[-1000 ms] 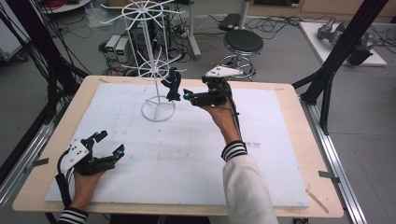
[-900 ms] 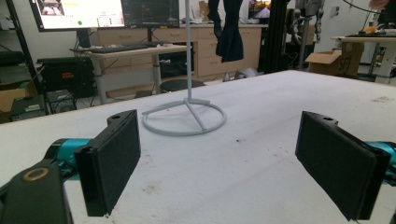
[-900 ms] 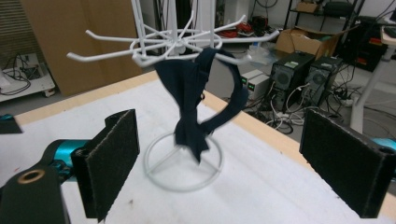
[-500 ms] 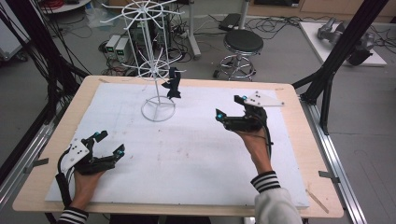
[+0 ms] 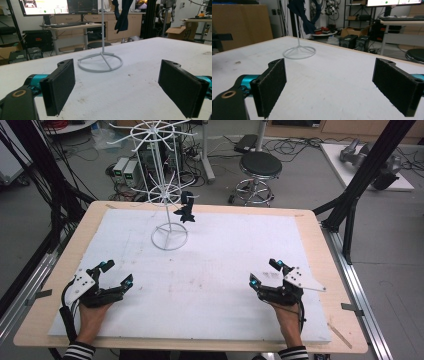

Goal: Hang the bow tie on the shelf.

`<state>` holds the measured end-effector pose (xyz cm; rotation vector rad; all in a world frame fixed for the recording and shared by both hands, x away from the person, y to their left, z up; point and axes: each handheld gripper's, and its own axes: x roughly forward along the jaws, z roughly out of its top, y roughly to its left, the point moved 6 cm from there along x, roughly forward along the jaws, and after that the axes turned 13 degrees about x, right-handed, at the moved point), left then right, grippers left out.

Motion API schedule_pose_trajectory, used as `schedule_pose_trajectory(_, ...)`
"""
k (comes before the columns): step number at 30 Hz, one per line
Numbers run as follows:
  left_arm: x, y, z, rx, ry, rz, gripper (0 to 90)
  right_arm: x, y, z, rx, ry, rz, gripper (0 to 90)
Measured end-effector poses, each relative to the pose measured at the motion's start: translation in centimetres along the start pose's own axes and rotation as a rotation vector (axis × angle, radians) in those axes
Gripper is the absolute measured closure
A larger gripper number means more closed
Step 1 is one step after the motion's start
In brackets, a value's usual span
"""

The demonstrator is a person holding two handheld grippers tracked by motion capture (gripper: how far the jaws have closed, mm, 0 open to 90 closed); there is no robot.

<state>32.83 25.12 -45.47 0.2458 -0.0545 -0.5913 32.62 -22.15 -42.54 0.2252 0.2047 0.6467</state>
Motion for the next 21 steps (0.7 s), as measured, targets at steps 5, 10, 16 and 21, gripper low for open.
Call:
schedule_pose_trajectory(5, -0.1, 0.0, 0.0, 0.000, -0.002, 0.005, 14.5, -0.3, -0.1, -1.9, -0.010, -0.018, -0.024, 11.0)
schedule_pose_trajectory(10, -0.1, 0.0, 0.0, 0.002, -0.007, 0.010, 14.5, 0.0, 0.0, -3.3, -0.004, -0.028, -0.035, 11.0)
schedule_pose_trajectory(16, -0.1, 0.0, 0.0, 0.002, -0.009, 0.011, 14.5, 0.0, -0.2, -3.3, -0.014, -0.041, -0.055, 11.1)
schedule_pose_trajectory(21, -0.2, 0.0, 0.0, -0.002, -0.015, 0.015, 14.5, 0.0, 0.0, -3.4, -0.027, -0.034, -0.063, 11.1)
